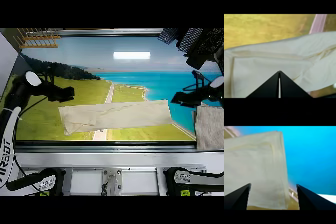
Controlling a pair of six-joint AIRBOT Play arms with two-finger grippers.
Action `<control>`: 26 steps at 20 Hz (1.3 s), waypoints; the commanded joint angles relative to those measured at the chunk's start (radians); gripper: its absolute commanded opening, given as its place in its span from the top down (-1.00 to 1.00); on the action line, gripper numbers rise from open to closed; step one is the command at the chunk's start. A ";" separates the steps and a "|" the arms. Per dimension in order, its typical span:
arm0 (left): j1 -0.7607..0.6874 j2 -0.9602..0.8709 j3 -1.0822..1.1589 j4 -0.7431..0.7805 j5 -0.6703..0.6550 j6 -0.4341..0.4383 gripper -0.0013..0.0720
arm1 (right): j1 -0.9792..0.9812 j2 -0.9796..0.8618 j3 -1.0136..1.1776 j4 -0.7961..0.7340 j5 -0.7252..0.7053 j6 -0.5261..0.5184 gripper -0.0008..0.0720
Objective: Fold the clothes and pants, and hang the long-sleeved shirts on hangers.
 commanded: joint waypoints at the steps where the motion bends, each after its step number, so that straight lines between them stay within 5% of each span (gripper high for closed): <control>1: -0.122 0.041 -0.138 -0.020 0.111 -0.071 0.95 | -0.130 -0.046 -0.105 0.061 0.021 -0.085 -0.71; 11: -0.372 -0.122 -0.092 -0.179 0.241 -0.077 0.95 | -0.059 -0.229 -0.107 0.307 0.064 -0.188 -0.70; 12: -0.382 -0.137 -0.071 -0.179 0.242 -0.076 0.95 | -0.040 -0.236 -0.107 0.312 0.067 -0.188 -0.61; 14: -0.396 -0.165 -0.034 -0.179 0.243 -0.076 0.95 | -0.008 -0.240 -0.107 0.319 0.064 -0.188 0.11; 17: -0.409 -0.201 -0.004 -0.180 0.249 -0.077 0.95 | 0.013 -0.235 -0.107 0.325 0.068 -0.188 0.93; 21: -0.409 -0.241 -0.002 -0.186 0.250 -0.078 0.95 | -0.005 -0.151 -0.087 0.268 0.120 -0.150 0.96; 26: -0.447 -0.305 -0.002 -0.259 0.319 -0.077 0.95 | 0.017 -0.001 0.075 0.115 0.354 -0.089 0.96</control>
